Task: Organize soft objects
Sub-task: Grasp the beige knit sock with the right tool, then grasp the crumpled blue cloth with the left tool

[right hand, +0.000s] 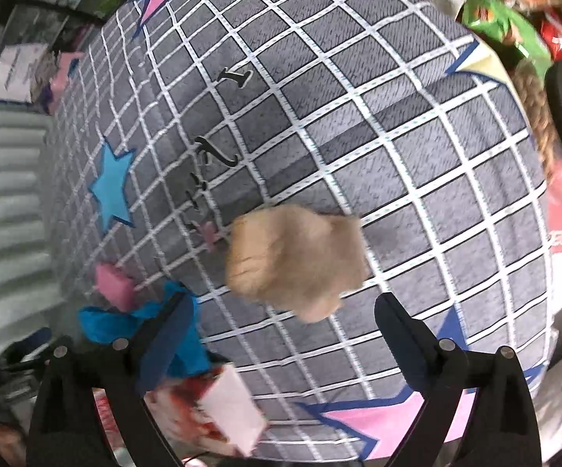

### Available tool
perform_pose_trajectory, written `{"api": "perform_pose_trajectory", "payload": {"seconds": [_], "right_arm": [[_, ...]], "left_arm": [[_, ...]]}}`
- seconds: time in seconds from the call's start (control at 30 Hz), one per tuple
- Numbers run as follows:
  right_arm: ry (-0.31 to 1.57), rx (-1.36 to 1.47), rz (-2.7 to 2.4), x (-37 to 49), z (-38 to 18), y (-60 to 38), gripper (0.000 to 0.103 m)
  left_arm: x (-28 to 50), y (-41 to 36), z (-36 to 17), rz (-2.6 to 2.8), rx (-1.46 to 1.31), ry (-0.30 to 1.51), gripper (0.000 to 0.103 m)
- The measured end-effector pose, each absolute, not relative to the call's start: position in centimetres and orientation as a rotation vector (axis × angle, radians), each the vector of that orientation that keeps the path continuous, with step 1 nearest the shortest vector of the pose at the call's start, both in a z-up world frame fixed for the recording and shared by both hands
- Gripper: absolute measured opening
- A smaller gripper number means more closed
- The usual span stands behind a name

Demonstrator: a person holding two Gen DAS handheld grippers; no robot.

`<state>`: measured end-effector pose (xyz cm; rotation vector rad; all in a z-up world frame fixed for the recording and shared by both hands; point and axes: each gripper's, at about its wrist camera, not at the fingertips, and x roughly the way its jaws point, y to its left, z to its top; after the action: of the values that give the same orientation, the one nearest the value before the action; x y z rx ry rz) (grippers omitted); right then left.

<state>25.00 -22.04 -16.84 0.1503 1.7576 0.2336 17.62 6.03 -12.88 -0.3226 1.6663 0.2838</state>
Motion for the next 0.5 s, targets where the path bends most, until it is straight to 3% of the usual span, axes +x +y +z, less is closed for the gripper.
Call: {"api": "perform_pose_trajectory", "payload": {"seconds": [0.5], "right_arm": [[1.732, -0.040, 0.183, 25.9, -20.8, -19.8, 0.095]], "left_arm": [[20.7, -1.4, -20.1, 0.276, -0.352, 1.792, 0.103]]}}
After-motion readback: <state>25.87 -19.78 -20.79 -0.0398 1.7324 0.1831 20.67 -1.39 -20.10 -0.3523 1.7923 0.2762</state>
